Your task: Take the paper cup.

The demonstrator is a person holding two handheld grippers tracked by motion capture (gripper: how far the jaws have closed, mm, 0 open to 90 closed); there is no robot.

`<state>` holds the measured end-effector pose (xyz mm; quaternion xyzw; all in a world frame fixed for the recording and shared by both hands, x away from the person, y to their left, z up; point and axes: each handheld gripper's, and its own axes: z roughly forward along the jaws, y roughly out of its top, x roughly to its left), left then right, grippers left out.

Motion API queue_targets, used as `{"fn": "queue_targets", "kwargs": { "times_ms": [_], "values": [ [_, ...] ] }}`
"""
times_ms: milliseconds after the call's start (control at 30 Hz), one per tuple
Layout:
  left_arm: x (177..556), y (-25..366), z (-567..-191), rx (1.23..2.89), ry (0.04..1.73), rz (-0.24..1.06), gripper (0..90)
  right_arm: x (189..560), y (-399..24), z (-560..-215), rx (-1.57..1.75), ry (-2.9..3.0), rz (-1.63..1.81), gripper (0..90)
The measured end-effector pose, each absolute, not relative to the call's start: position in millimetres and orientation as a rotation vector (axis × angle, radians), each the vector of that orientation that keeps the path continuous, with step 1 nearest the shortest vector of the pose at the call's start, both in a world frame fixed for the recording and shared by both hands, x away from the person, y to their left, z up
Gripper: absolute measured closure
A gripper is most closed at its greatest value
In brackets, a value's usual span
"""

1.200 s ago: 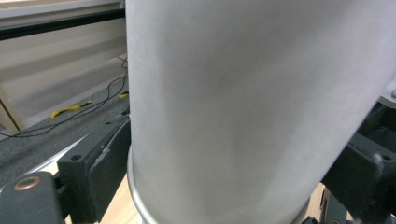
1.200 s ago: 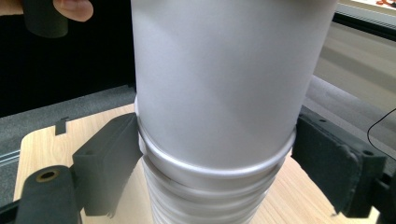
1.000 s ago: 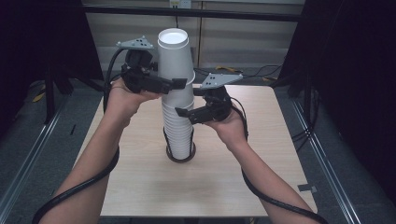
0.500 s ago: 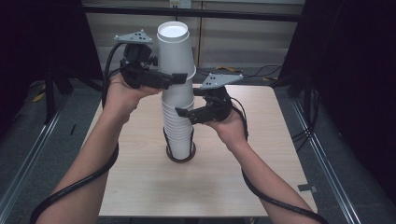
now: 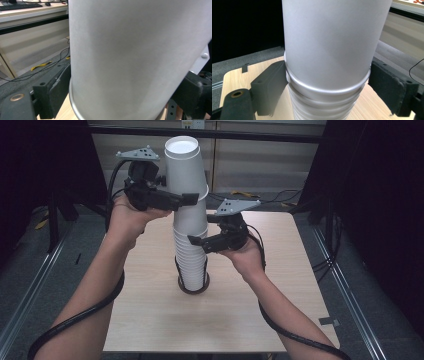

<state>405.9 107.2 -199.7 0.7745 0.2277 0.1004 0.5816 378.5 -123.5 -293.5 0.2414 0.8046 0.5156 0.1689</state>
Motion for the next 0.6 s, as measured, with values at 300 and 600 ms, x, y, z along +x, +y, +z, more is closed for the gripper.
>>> {"fn": "queue_targets", "kwargs": {
  "times_ms": [300,600],
  "values": [
    [404.1,110.5,-197.3,1.818,0.529,0.240,11.3,378.7,-123.8,-293.8,0.686,2.289,1.468,15.1],
    [403.1,115.5,-196.1,1.807,0.535,0.237,11.3,378.8,-124.3,-294.5,0.684,2.289,1.469,15.2]
  ]
}}
